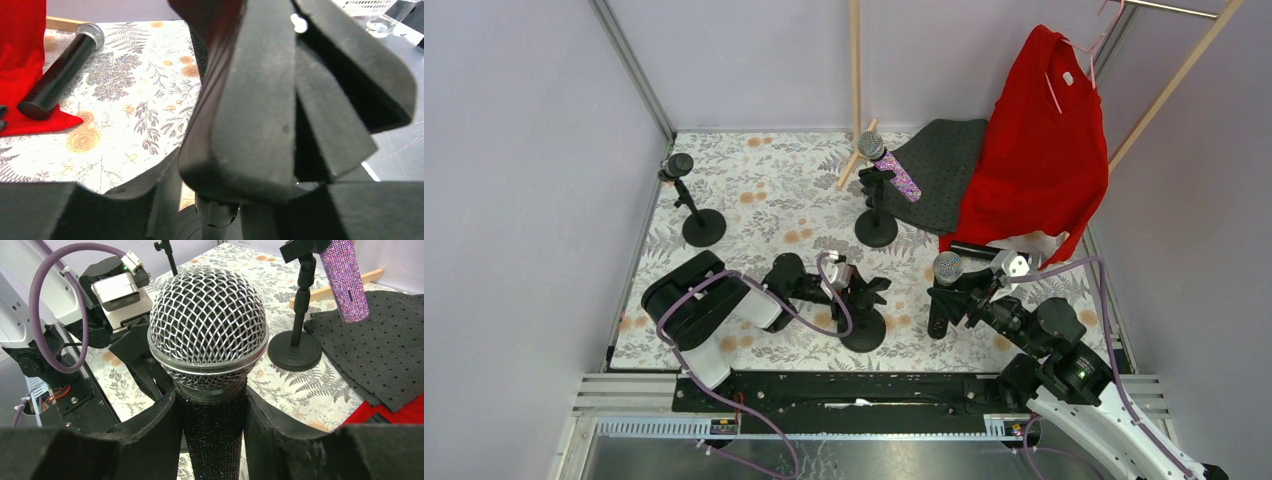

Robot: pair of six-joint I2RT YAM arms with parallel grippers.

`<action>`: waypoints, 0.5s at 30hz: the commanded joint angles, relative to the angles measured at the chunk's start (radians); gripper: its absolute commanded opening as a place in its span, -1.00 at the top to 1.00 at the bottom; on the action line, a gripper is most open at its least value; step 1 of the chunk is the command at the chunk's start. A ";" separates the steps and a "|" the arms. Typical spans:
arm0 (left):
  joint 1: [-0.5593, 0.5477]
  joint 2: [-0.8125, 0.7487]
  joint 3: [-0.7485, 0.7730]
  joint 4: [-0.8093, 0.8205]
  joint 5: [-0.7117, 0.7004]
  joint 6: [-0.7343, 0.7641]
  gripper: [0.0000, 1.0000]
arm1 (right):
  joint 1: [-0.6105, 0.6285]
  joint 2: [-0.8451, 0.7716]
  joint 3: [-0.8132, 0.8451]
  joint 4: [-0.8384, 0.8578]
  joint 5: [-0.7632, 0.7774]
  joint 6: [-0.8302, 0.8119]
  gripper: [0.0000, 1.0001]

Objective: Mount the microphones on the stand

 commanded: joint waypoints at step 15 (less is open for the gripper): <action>0.024 -0.254 -0.192 -0.058 -0.353 0.098 -0.58 | 0.004 0.007 0.034 0.037 0.029 -0.034 0.99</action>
